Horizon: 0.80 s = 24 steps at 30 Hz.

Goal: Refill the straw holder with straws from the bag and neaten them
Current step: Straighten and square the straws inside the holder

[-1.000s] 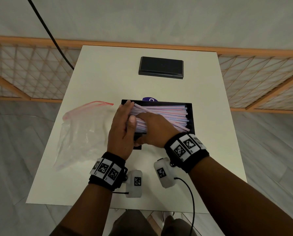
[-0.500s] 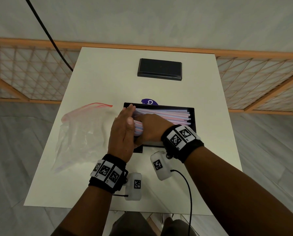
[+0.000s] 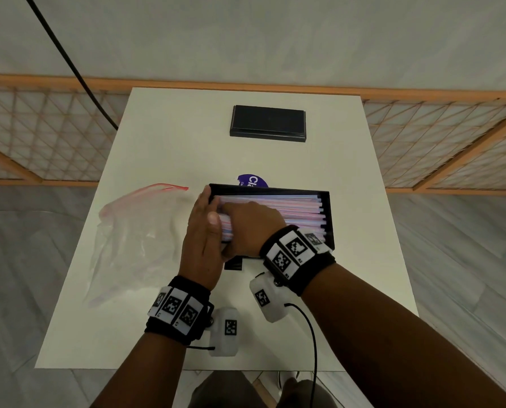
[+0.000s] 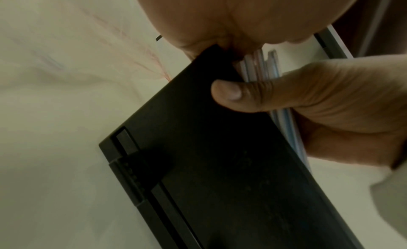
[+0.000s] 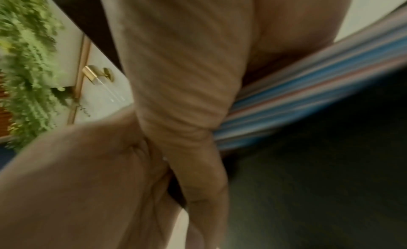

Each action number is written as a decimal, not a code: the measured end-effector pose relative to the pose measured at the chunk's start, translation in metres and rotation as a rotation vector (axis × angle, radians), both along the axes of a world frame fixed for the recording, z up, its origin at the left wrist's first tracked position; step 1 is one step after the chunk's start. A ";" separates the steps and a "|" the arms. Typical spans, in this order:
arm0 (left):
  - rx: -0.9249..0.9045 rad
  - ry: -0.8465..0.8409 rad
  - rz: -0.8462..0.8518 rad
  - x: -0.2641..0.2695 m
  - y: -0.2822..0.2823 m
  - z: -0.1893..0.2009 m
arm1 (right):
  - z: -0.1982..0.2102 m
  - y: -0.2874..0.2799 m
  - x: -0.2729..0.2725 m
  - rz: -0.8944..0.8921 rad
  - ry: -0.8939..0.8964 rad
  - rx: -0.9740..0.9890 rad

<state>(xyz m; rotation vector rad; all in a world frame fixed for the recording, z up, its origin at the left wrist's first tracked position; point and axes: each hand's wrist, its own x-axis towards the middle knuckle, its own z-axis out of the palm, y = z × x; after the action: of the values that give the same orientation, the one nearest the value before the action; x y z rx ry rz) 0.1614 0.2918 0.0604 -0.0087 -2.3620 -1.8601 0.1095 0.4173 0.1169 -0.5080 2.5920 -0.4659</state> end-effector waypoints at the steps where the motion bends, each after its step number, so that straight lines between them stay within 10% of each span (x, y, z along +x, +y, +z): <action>1: -0.011 0.003 0.004 0.000 0.000 -0.002 | -0.001 -0.001 0.002 -0.003 -0.009 -0.009; 24: 0.026 -0.069 0.011 0.004 0.001 0.001 | -0.011 -0.010 0.013 -0.031 0.107 0.094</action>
<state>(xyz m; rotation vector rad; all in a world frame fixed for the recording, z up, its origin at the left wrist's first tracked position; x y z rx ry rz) 0.1653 0.2927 0.0616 0.0720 -2.3776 -1.9159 0.1227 0.4073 0.1054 -0.4729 2.7129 -0.3342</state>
